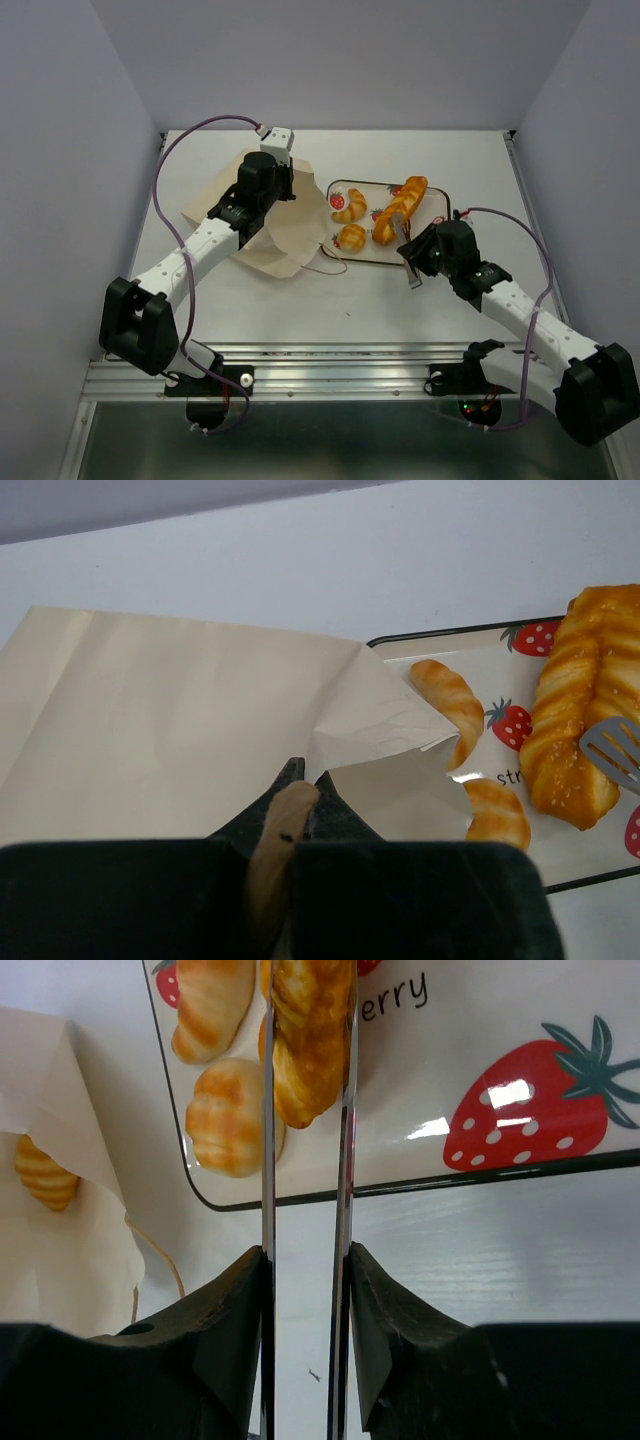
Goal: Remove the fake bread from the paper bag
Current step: Place the fake bread in the container.
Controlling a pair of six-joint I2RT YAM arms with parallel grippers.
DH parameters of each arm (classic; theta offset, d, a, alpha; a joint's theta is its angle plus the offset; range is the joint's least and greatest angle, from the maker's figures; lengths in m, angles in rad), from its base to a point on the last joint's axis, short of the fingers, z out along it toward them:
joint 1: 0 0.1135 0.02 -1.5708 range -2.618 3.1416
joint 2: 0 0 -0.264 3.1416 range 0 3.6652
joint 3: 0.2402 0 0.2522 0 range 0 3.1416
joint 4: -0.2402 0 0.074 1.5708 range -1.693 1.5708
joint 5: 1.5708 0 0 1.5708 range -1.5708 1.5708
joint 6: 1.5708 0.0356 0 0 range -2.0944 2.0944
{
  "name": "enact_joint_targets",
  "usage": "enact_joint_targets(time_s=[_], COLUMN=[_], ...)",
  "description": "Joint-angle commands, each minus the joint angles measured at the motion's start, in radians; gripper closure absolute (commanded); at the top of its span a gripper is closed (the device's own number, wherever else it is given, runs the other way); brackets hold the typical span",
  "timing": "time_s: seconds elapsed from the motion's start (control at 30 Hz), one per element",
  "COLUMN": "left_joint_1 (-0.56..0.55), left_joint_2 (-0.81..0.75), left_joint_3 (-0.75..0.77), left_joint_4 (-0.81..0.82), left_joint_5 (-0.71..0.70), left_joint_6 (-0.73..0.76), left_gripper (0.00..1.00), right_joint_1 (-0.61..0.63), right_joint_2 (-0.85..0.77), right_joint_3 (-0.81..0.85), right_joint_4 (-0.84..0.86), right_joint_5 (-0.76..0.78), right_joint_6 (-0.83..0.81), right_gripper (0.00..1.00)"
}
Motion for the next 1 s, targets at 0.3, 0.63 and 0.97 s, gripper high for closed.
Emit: enact_joint_targets(time_s=[0.3, 0.63, 0.97], left_joint_1=[-0.001, -0.003, -0.003], left_joint_2=[-0.033, -0.042, -0.054], left_joint_3=[0.025, 0.022, 0.005], left_joint_4=[0.030, 0.030, 0.036], left_joint_5=[-0.003, -0.006, 0.002], left_joint_6=[0.017, 0.020, 0.037], left_gripper=[1.00, 1.00, 1.00], right_joint_1=[-0.026, -0.026, -0.026], right_joint_2=[-0.048, -0.082, -0.175], right_joint_3=[-0.078, -0.095, -0.077], right_joint_4=[0.153, 0.129, -0.023], right_joint_5=[-0.045, -0.042, 0.083], right_joint_6=[0.118, 0.163, 0.169], right_gripper=[0.75, 0.39, 0.35])
